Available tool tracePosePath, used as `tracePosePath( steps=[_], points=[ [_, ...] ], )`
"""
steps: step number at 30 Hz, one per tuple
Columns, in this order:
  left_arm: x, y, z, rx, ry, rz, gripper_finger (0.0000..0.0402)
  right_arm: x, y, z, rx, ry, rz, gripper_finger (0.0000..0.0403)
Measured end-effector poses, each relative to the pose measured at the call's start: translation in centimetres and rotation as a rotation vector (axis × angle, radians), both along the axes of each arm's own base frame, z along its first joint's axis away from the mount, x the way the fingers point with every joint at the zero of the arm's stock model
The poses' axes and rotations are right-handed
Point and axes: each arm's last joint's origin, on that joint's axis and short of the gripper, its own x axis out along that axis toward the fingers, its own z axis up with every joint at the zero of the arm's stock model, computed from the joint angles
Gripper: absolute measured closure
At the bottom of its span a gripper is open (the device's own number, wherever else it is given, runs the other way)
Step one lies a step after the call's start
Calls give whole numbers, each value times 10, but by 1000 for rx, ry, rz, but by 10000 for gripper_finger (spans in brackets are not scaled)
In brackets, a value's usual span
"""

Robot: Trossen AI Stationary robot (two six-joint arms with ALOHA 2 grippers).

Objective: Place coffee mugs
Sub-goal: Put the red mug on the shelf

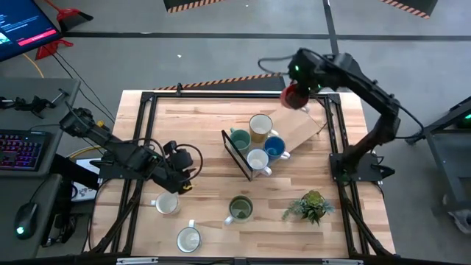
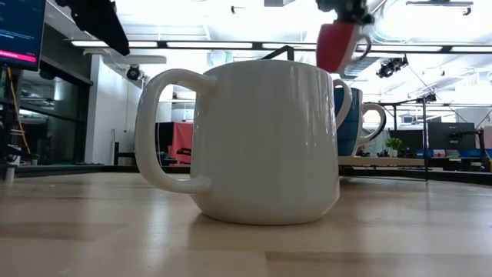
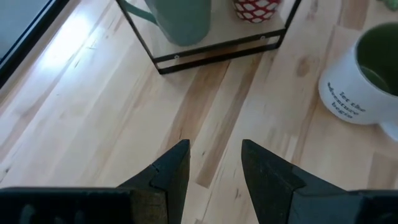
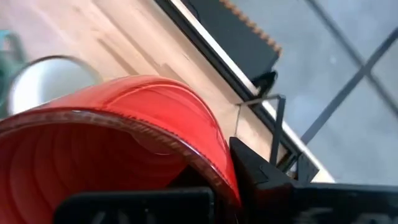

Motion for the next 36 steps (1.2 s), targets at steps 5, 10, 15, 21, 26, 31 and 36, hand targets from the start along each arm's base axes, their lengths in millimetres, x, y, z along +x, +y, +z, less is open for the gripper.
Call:
tracePosePath(
  steps=[5, 10, 15, 21, 26, 31, 36],
  points=[
    [5, 6, 1, -8, -22, 33, 266, -2, -44, -20, 116, 15, -107, 403],
    [8, 9, 2, -16, -40, 52, 266, 1, -74, -43, 204, 43, -170, 403],
    [9, 12, 2, -16, -40, 67, 266, 12, -89, -62, 189, 142, -170, 403],
    [10, 16, 2, -15, -40, 83, 266, 18, -99, -70, 149, 157, -155, 403],
    [11, 18, 2, -5, -33, 83, 266, 22, -96, -70, 175, 151, -82, 403],
    [12, 20, 2, -4, -32, 90, 266, 25, -88, -89, 177, 166, -41, 403],
    [12, 20, 2, 3, -25, 76, 266, 19, -72, -120, 186, 160, -16, 403]
  ],
)
